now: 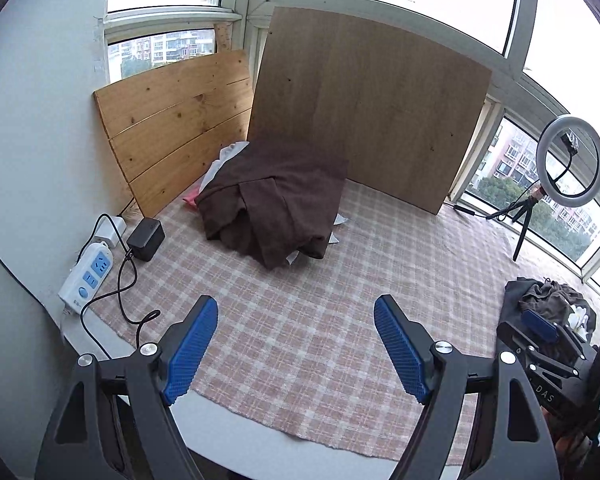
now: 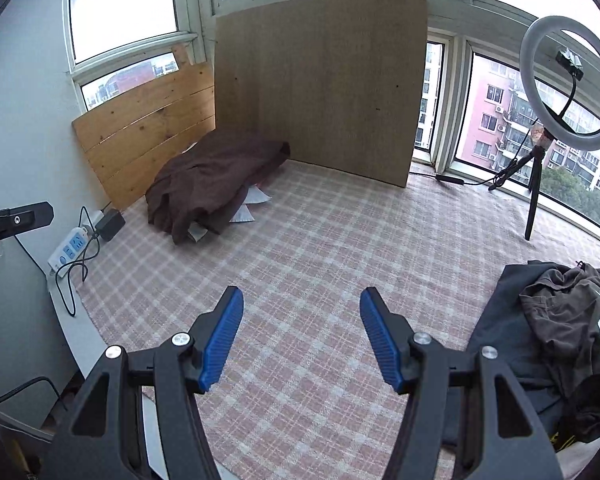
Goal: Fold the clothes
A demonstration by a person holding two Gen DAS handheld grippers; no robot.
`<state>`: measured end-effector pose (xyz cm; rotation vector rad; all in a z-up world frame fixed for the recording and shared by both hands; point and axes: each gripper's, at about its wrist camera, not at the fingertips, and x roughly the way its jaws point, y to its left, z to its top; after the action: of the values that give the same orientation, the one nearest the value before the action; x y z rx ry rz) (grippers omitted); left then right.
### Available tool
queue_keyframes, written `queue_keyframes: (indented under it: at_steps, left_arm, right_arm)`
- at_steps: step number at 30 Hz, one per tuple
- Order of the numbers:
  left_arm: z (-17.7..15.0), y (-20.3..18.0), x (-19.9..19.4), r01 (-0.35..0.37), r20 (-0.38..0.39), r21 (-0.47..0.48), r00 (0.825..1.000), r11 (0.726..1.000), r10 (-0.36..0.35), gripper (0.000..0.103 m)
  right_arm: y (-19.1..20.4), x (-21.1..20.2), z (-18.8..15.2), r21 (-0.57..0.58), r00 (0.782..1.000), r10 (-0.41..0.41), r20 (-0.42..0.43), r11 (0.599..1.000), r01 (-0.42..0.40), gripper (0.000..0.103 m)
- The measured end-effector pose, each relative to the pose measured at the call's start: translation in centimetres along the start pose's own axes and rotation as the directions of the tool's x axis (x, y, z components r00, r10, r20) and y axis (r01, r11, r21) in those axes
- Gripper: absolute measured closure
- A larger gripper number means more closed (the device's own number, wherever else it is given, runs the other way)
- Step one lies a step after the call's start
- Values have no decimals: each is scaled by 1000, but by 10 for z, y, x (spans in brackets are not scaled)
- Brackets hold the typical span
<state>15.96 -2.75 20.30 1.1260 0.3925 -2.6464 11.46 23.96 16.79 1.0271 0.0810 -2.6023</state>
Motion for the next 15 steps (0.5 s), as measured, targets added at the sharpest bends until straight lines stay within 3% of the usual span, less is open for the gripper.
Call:
queue_keyframes:
  at_steps: [15]
  left_arm:
    - [1,0,-15,3,76,-21,997,1000,-1,21]
  right_arm:
    - [3,1,-1,-15,1000,-8,-5,1000,8,43]
